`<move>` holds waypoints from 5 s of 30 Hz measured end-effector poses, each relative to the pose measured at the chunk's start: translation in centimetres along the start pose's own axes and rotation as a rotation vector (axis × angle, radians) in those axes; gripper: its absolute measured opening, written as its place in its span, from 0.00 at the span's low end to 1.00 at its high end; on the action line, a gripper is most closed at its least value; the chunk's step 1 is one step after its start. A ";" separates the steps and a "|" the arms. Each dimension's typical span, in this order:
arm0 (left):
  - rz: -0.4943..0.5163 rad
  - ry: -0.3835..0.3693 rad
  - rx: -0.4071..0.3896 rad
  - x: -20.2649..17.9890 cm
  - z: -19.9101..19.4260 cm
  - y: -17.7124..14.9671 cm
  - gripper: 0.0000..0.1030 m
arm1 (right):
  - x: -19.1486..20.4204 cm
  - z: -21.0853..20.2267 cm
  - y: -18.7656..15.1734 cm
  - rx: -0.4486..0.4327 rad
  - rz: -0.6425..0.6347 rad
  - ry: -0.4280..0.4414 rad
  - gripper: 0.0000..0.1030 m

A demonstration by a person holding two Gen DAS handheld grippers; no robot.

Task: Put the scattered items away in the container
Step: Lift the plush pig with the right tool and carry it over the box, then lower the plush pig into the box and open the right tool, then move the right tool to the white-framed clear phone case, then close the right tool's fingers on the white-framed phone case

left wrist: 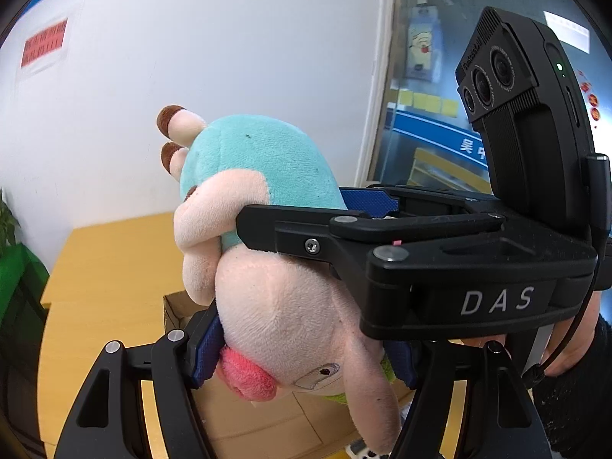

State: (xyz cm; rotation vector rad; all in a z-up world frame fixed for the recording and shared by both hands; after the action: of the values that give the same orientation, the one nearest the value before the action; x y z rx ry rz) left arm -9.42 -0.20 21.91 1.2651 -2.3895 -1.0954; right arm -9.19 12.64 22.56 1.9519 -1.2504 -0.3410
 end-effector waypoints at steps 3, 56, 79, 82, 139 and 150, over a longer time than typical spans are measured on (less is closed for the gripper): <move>-0.022 -0.005 0.035 1.9 2.6 0.3 0.73 | -1.4 3.0 0.3 0.032 0.018 0.017 0.63; -0.223 0.161 0.104 3.3 10.1 -8.8 0.91 | -5.2 2.7 -12.4 0.150 0.115 -0.056 0.78; -0.236 0.072 -0.019 -8.4 4.2 -12.6 0.94 | -2.6 -7.3 -21.1 0.098 0.163 -0.184 0.78; -0.229 0.062 -0.012 -9.1 4.6 -12.7 0.94 | -2.9 -7.6 -21.6 0.100 0.168 -0.182 0.78; -0.383 -0.264 0.409 -6.5 20.5 -22.0 0.61 | -11.8 2.5 -32.6 0.412 0.372 0.023 0.60; -0.319 -0.262 0.334 -6.8 17.4 -20.7 0.36 | -11.7 0.5 -32.4 0.325 0.327 0.025 0.36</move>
State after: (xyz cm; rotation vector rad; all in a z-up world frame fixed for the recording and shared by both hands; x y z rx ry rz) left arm -1.28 6.81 -3.88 1.7617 -2.7176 -1.0245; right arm 5.98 29.37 -3.38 1.9598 -1.6601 0.0564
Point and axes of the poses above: each gripper's, at about its wrist camera, not at the fingertips, and z roughly the way its jaws point, x to its left, y to its top, the point moved 2 cm from there along z, roughly the way its jaws point, and after that the axes turned 13 degrees about x, right-handed, at the moved point
